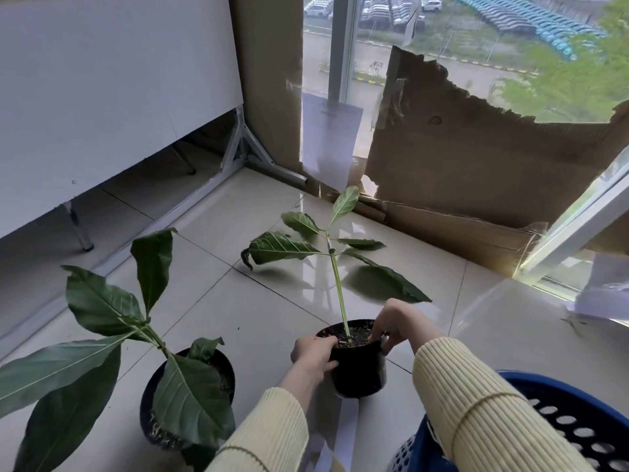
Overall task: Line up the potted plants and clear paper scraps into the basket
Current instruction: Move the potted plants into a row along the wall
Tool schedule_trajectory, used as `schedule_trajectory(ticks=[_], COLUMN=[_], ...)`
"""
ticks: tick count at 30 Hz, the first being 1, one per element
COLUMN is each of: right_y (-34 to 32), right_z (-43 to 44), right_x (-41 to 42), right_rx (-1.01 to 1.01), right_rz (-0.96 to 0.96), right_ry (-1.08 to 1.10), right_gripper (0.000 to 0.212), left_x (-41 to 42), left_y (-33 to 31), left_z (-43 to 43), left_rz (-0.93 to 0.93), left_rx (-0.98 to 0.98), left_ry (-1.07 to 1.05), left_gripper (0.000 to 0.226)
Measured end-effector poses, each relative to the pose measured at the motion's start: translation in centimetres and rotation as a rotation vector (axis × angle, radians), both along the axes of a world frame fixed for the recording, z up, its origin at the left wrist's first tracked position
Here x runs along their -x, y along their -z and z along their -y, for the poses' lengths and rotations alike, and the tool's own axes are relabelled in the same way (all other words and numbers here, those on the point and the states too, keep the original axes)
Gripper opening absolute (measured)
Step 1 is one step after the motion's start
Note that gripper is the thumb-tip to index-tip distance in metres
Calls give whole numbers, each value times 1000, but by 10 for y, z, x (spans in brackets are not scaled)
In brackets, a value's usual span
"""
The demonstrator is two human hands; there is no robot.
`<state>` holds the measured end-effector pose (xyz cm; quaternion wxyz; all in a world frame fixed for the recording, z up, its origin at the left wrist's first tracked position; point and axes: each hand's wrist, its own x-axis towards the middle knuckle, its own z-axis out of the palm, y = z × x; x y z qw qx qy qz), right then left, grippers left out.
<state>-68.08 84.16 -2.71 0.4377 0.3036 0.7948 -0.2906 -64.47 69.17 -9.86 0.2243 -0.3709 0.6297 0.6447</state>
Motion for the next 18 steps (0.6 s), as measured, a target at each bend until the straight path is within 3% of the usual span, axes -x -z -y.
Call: schedule_trajectory(ticks=[4,6,10,14,18], right_y=[2,9,23,36,39], right_z=[13,18,35,53,61], right_x=[-8,-10,-13,-18,-22], right_rx=[4,18,-10,-62,-92], right_rz=[54,7,20,-34,-27], right_ry=[17,28,-9,-42,-90], right_gripper=[44,29,21,31,24], left_x=[-9,-11,-20,-33,-43], left_y=[2,3,8,18,26], left_z=[10,15,27,37,40], left_rz=[-28,-56,-119,-155,-163], left_rx=[48,71,108,62,-23], left_ry=[-37,-62,-157,-233,-252], left_gripper=[6,11,23,35,41])
